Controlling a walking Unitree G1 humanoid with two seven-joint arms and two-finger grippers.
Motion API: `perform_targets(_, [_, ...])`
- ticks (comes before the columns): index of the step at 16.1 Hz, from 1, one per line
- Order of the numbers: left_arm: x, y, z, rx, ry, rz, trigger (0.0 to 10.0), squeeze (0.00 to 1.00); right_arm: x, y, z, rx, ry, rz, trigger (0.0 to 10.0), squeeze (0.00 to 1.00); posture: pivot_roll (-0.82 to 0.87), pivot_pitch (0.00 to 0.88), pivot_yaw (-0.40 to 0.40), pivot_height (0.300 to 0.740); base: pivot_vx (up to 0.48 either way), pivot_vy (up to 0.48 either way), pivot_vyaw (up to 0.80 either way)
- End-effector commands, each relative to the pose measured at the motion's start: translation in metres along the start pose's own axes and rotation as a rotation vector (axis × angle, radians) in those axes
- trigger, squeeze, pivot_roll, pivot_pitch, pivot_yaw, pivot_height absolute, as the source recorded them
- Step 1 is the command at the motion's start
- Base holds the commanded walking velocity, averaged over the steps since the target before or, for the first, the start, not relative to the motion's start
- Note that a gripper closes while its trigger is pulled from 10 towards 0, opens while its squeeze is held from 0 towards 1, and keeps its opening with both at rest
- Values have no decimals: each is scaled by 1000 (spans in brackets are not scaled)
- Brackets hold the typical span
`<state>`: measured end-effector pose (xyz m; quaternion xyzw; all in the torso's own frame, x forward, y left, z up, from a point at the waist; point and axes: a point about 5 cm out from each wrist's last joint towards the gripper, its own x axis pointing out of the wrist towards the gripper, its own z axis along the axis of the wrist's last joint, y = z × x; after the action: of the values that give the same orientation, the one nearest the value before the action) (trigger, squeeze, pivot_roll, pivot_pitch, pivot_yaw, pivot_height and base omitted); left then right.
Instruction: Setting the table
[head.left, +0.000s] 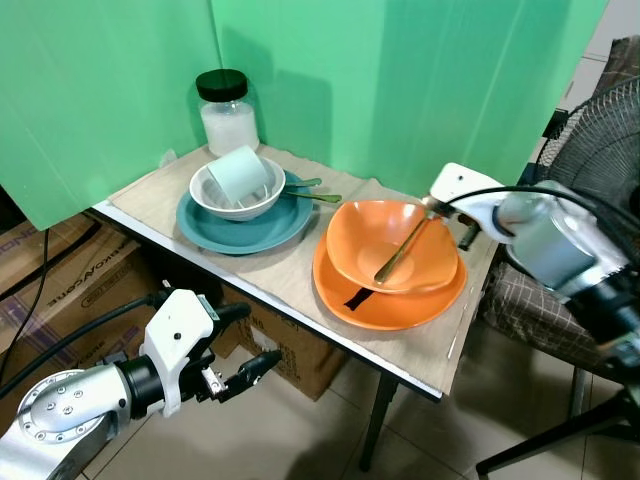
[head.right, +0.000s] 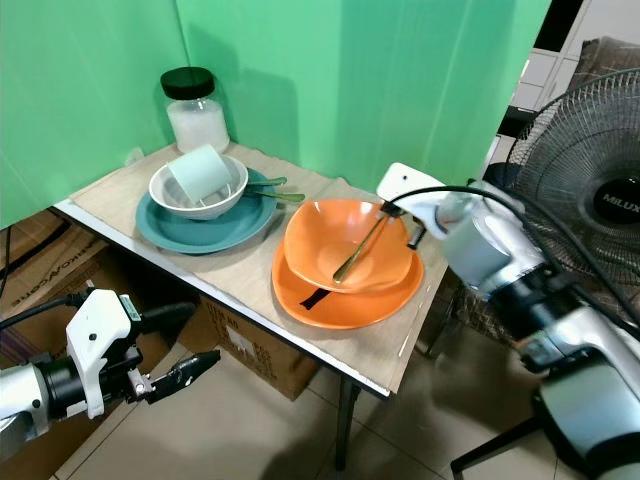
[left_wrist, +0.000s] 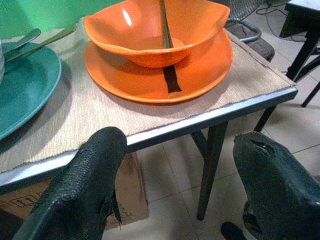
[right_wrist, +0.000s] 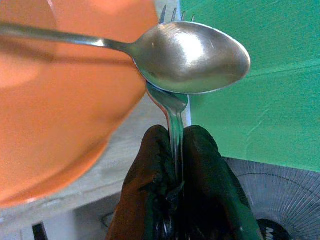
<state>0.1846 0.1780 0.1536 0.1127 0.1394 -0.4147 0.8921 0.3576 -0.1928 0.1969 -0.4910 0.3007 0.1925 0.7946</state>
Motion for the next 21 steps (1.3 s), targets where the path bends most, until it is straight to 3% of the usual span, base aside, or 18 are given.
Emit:
perform_targets(1, [0,-2,-2,-2,18,-19,10000,0,-3,1,2,-62,-14,4,0,0,-22,0,38,740,0,0,0])
perform_targets(4, [-1,-2,-3,-1,26,-22,10000,0,-4,-3,1,-141,12,-42,0,0,-22,0,37,740,0,0,0])
perform_targets(12, [-1,-4,-3,6,30,-24,10000,0,-1,-14,0,-106,44,-242,0,0,-26,0,36,740,0,0,0])
perform_targets(14, [-1,-4,-3,7,29,-24,10000,0,-1,-16,-2,-62,49,-283,0,0,-27,0,38,740,0,0,0])
perform_targets(16, [0,-4,-2,13,23,-25,10000,0,-3,-18,-8,51,19,-339,0,0,-28,0,43,740,0,0,0])
perform_targets(17, [0,-4,-1,16,18,-26,10000,0,-7,-14,-7,165,-81,-344,0,0,-29,0,42,740,0,0,0])
perform_targets(18, [1,-4,-1,16,17,-27,10000,0,-8,-12,-5,218,-133,-331,0,0,-30,0,41,740,0,0,0])
perform_targets(19, [5,-1,2,23,5,-26,10000,0,-13,-4,0,353,-234,-284,1804,0,-31,0,43,740,0,0,0])
perform_targets(20, [13,2,9,34,-34,-8,10000,0,-20,4,2,487,-338,-243,4824,0,-36,0,52,740,0,0,0])
perform_targets(21, [20,5,17,42,-82,26,10000,0,-28,10,1,594,-437,-228,5882,0,-41,0,58,740,0,0,0])
